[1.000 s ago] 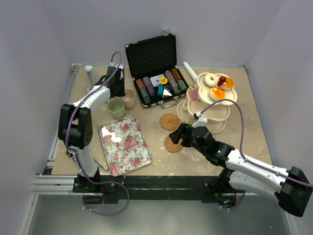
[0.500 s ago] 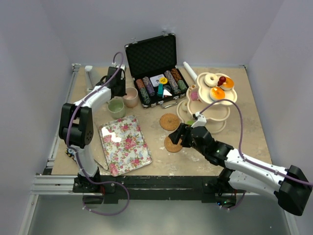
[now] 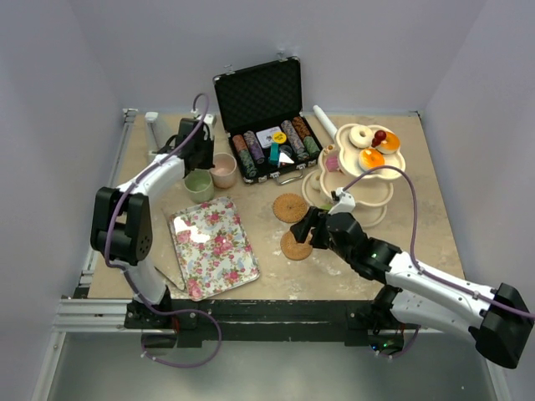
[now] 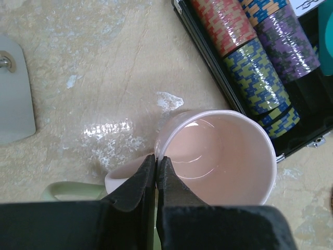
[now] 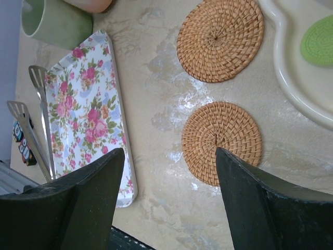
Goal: Serve the afternoon tea
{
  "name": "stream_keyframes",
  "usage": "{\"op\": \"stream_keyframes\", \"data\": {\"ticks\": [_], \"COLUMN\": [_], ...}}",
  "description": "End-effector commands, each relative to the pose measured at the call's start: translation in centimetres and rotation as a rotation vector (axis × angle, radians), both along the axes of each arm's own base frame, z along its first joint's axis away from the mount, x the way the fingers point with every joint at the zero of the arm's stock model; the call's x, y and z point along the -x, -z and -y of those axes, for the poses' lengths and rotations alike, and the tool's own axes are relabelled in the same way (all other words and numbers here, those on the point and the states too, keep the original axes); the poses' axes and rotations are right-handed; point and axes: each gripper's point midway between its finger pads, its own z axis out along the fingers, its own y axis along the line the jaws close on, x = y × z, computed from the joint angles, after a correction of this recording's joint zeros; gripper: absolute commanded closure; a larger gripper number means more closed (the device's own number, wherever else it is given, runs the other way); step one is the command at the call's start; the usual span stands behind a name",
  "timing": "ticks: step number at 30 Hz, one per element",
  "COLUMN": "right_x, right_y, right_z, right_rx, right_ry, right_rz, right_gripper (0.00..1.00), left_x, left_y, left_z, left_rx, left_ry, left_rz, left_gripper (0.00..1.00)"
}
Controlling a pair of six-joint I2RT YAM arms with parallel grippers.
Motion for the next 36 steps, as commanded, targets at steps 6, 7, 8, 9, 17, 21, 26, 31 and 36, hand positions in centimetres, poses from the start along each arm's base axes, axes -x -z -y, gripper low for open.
{"op": "stream_keyframes", "data": {"ticks": [6, 7, 8, 9, 17, 21, 26, 31, 36], "right_x": [-1.2, -1.2, -1.2, -1.2, -1.6, -1.7, -1.8, -2.0, -2.0], "right_y": [-4.9, -5.0, -5.2, -5.3, -6.9, -7.2, -7.5, -7.5, -7.5], "right_z": [0.3, 0.3, 0.2, 0.2, 0.1, 0.1, 0.1, -0.1, -0.3], "right_rx": [-0.045, -0.043, -0.046, -0.045, -0.066, -0.066, -0.075, -0.082, -0.08], "right_ry": [0.036, 0.035, 0.036, 0.035, 0.045, 0.048, 0.06, 0.059, 0.055], "right_rz": [0.11, 0.111, 0.112, 0.113, 0.138, 0.139, 0.142, 0.147, 0.142], "right_gripper": [0.24, 0.24, 0.24, 0.24, 0.24, 0.24, 0.24, 0.24, 0.24], "left_x": [0.0, 0.2, 0.5, 0.7, 3.8, 5.2, 6.8, 7.6, 8.3], "left_y": [-10.6, -11.0, -11.3, -11.6, -12.5, -12.3, -11.3, -9.5, -8.3], "left_z": [1.6, 1.9, 2.1, 2.4, 8.7, 11.8, 14.9, 16.6, 18.5], "left_rx": [0.101, 0.107, 0.112, 0.121, 0.188, 0.236, 0.248, 0.198, 0.191], "left_ry": [0.031, 0.036, 0.04, 0.042, 0.139, 0.222, 0.291, 0.308, 0.352], "left_rz": [0.284, 0.293, 0.299, 0.304, 0.292, 0.268, 0.237, 0.206, 0.184], "left_gripper": [1.0, 1.0, 1.0, 1.0, 1.0, 1.0, 1.0, 1.0, 1.0]}}
